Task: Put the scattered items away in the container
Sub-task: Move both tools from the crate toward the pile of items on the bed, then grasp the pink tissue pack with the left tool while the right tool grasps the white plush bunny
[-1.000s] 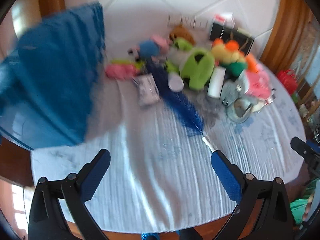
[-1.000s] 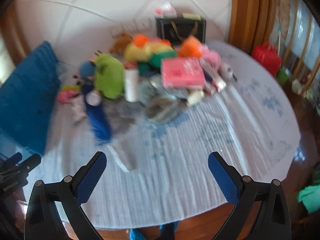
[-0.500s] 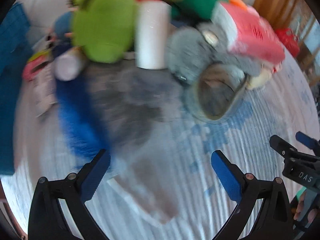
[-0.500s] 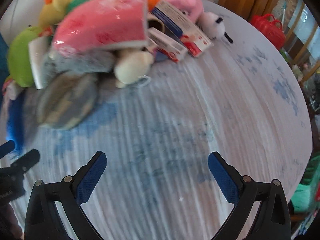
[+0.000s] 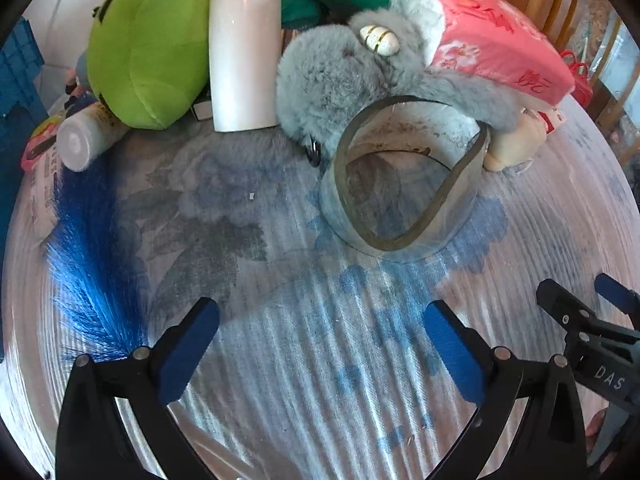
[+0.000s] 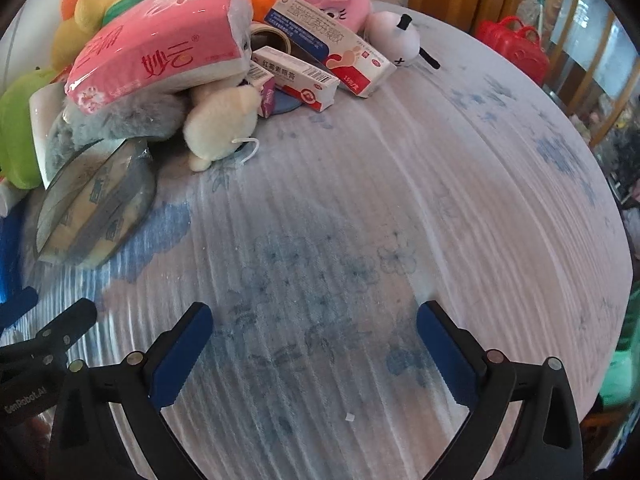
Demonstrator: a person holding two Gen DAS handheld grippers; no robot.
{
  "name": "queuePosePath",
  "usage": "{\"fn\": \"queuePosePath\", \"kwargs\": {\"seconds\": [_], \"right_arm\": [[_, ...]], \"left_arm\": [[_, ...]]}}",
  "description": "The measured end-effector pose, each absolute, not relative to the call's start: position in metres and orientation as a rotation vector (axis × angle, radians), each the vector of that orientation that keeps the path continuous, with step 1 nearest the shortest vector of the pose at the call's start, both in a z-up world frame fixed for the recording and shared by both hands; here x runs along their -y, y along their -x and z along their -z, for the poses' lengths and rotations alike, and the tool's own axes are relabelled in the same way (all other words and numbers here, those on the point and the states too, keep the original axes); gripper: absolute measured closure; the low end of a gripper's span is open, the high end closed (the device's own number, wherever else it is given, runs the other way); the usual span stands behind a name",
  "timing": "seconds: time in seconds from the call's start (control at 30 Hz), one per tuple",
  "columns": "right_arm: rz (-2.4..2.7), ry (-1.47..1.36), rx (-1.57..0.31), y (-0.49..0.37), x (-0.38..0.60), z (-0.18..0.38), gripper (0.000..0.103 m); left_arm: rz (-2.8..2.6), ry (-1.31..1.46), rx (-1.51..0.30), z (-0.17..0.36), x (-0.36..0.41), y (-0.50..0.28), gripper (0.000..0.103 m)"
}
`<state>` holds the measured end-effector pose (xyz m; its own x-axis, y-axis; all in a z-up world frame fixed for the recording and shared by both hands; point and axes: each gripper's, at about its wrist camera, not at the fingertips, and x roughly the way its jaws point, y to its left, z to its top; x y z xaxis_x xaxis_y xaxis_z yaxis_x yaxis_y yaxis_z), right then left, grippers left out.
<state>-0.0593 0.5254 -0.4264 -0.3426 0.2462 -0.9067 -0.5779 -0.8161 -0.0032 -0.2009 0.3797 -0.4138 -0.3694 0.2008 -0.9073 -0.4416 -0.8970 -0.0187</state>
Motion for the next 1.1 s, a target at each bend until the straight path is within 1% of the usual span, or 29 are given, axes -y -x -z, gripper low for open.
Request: {"fn": "queuePosePath", "kwargs": {"seconds": [0.03,0.07,0.1,0.13,0.17,0.2,0.27,0.3,0.33,0.4,0.47,0.57,0.67,0.73,0.8,0.87,0.97,1.07,1.1], "right_arm": [[-2.181,1.411,-0.441,0.060,-0.526,0.427,0.001],[-2.173,1.437,-0.457,0.060,-0.533,0.428,0.005],[-2.159,1.437,-0.483,0.057,-0.539,0.422,0.025],[-2.163,1.426,-0.523,0.054,-0.545,0.416,0.050],[-2.178,1.393,-0.589,0.050,-0.556,0.405,0.056],[-2.194,1.361,-0.611,0.048,-0.564,0.395,0.056],[-2.259,1.301,-0.585,0.051,-0.579,0.371,0.057],[-2.305,1.264,-0.535,0.055,-0.587,0.355,0.060],[-2.351,1.239,-0.475,0.063,-0.596,0.341,0.070],[-2.420,1.217,-0.415,0.078,-0.620,0.325,0.080],[-2.492,1.213,-0.386,0.097,-0.645,0.314,0.080],[-2.609,1.266,-0.286,0.135,-0.669,0.306,0.080],[-2.737,1.308,-0.226,0.173,-0.672,0.299,0.080],[-2.788,1.349,-0.215,0.203,-0.669,0.305,0.080],[-2.828,1.393,-0.247,0.224,-0.661,0.319,0.080],[-2.850,1.470,-0.232,0.237,-0.645,0.338,0.079],[-2.864,1.636,-0.211,0.227,-0.617,0.361,0.080],[-2.870,1.723,-0.157,0.198,-0.592,0.371,0.080],[-2.870,1.785,-0.199,0.187,-0.585,0.377,0.080]], "left_arm": [[-2.288,1.490,-0.324,0.413,-0.379,0.202,0.000],[-2.274,1.521,-0.326,0.411,-0.379,0.203,0.008],[-2.261,1.540,-0.308,0.405,-0.377,0.204,0.015],[-2.257,1.534,-0.275,0.394,-0.376,0.205,0.020],[-2.268,1.507,-0.241,0.380,-0.376,0.205,0.020],[-2.293,1.461,-0.217,0.363,-0.378,0.205,0.020],[-2.362,1.354,-0.198,0.330,-0.389,0.208,0.019],[-2.398,1.304,-0.178,0.314,-0.397,0.212,0.019],[-2.428,1.266,-0.144,0.301,-0.406,0.215,0.019],[-2.475,1.247,-0.073,0.288,-0.432,0.229,0.021],[-2.518,1.264,-0.031,0.288,-0.462,0.241,0.021],[-2.571,1.340,0.053,0.293,-0.473,0.231,0.021],[-2.617,1.421,0.018,0.307,-0.474,0.216,0.021],[-2.666,1.469,-0.006,0.315,-0.472,0.209,0.021],[-2.711,1.524,0.003,0.322,-0.462,0.210,0.021],[-2.768,1.573,0.005,0.331,-0.453,0.218,0.021],[-2.840,1.593,-0.017,0.337,-0.440,0.229,0.022],[-2.872,1.594,0.024,0.335,-0.421,0.236,0.022],[-2.875,1.596,0.029,0.334,-0.415,0.237,0.022]]}}
